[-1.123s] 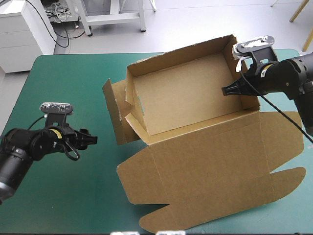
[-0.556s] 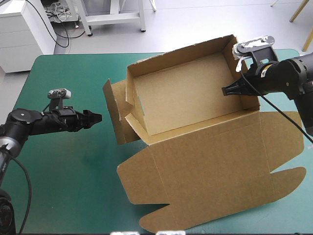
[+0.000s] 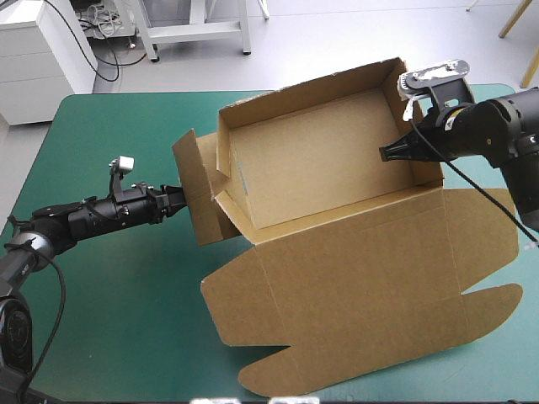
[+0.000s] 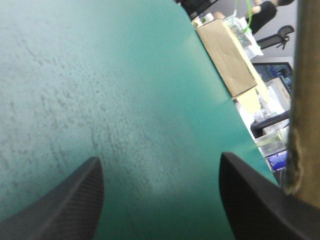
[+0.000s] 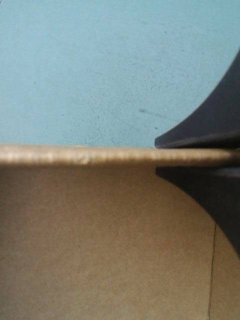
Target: Fold the box
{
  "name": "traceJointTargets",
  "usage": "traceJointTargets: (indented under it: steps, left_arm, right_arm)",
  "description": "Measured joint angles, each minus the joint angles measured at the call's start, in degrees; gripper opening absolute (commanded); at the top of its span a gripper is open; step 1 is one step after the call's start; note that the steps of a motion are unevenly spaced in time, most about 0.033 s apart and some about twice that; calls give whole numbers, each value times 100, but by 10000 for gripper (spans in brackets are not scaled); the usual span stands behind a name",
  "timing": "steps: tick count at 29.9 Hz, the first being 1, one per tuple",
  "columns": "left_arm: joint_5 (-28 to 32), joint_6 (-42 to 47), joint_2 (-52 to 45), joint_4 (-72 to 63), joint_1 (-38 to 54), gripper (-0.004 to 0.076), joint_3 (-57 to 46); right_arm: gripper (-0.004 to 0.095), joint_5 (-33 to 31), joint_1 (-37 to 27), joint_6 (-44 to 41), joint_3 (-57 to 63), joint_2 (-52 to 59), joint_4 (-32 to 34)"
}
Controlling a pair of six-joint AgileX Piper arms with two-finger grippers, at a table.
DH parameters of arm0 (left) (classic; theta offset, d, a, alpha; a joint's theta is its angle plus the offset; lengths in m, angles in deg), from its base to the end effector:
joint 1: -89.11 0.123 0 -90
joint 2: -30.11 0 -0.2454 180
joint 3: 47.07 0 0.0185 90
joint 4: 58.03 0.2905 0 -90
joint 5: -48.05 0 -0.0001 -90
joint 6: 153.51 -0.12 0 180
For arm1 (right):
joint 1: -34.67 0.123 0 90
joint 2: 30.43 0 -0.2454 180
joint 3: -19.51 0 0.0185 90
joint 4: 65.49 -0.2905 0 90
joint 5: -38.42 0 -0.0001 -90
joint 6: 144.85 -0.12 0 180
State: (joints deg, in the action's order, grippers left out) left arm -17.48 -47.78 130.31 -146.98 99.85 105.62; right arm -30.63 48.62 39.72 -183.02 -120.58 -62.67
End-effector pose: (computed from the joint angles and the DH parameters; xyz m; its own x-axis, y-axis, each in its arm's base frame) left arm 0.3380 -0.0471 0.1705 -0.7516 -0.2389 -0.6148 0.4498 0.4961 -0.7427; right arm 0.3356 0.0777 0.4089 -0.6819 -0.2695 -0.6800 -0.2778 0.9554 -0.1000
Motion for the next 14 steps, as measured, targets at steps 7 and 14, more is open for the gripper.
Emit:
traceJointTargets:
  steps: [7,14]
  left_arm:
    - [-78,-96,-22,-240,-158,474,0]
    - [-112,-102,-315,-332,-456,474,-7]
  right_arm:
    - [-21,50,0,-5,0,-480,0]
    - [-22,127,0,1,0,-757,-7]
